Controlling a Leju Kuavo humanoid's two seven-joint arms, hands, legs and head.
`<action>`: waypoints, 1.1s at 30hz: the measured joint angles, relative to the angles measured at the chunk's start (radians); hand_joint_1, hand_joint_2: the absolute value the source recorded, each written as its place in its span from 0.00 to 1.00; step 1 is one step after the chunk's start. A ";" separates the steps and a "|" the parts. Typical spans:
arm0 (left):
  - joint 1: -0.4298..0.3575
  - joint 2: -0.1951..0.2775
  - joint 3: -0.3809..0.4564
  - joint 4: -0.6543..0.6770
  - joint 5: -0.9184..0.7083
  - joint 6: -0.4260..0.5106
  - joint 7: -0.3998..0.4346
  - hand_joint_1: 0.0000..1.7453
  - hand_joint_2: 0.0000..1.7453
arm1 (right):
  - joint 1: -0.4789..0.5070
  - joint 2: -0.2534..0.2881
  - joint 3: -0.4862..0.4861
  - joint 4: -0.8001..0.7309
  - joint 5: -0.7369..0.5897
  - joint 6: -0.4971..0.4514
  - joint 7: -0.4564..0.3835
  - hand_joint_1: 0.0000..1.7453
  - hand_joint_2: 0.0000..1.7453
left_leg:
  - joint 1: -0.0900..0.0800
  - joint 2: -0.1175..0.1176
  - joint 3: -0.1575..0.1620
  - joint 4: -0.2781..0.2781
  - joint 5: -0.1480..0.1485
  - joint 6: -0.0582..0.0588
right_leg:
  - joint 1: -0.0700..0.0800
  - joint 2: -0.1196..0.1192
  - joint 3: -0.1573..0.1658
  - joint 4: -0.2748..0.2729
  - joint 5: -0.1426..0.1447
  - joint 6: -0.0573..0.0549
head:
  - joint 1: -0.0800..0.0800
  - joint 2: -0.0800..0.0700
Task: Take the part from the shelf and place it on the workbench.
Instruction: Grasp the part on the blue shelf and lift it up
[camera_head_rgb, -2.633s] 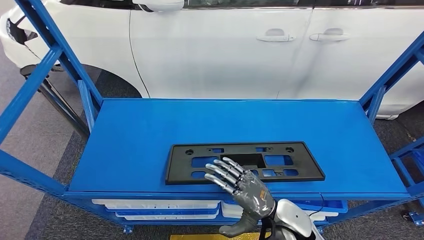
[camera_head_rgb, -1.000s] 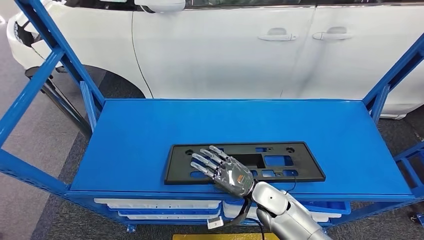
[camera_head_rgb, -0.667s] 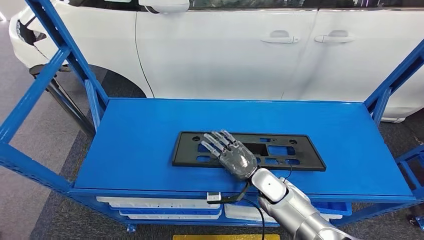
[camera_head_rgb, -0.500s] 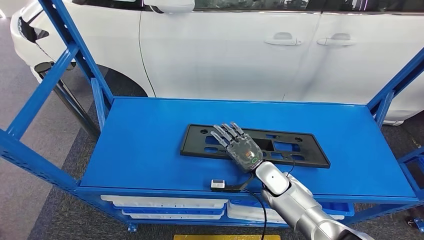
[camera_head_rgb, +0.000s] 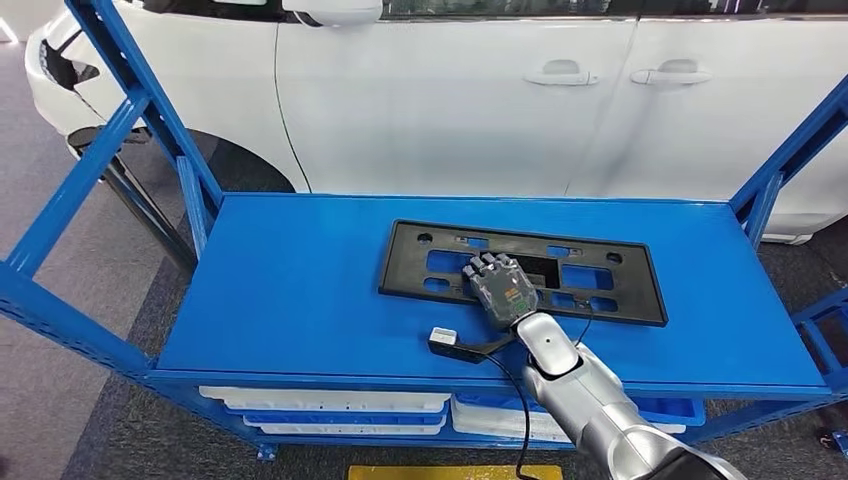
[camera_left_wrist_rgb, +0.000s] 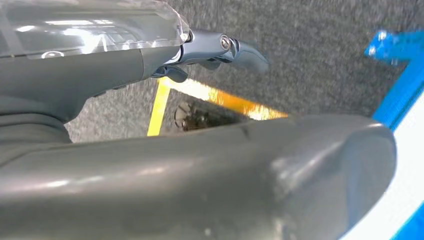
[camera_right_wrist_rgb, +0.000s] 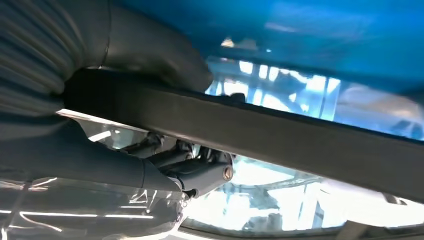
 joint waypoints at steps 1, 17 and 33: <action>0.000 0.000 0.000 0.000 -0.001 0.000 0.000 0.00 0.00 | -0.001 -0.001 -0.002 0.003 0.000 0.000 0.000 1.00 1.00 | 0.002 0.001 -0.025 0.057 -0.033 -0.004 | -0.001 -0.003 0.000 -0.003 0.002 -0.002 | 0.000 0.000; 0.001 0.001 0.000 0.000 -0.009 -0.020 -0.008 0.00 0.50 | -0.007 -0.018 -0.024 0.031 0.000 0.004 0.004 1.00 1.00 | 0.022 -0.005 0.033 -0.051 0.026 0.020 | -0.012 0.003 -0.067 0.153 -0.091 0.051 | 0.001 0.000; -0.002 0.000 0.001 0.000 -0.020 -0.047 -0.126 0.00 1.00 | 0.062 -0.076 -0.046 -0.177 -0.137 -0.129 -0.219 1.00 1.00 | 0.020 -0.004 -0.048 0.132 -0.085 -0.025 | -0.001 -0.011 -0.010 0.011 -0.002 -0.002 | 0.000 0.000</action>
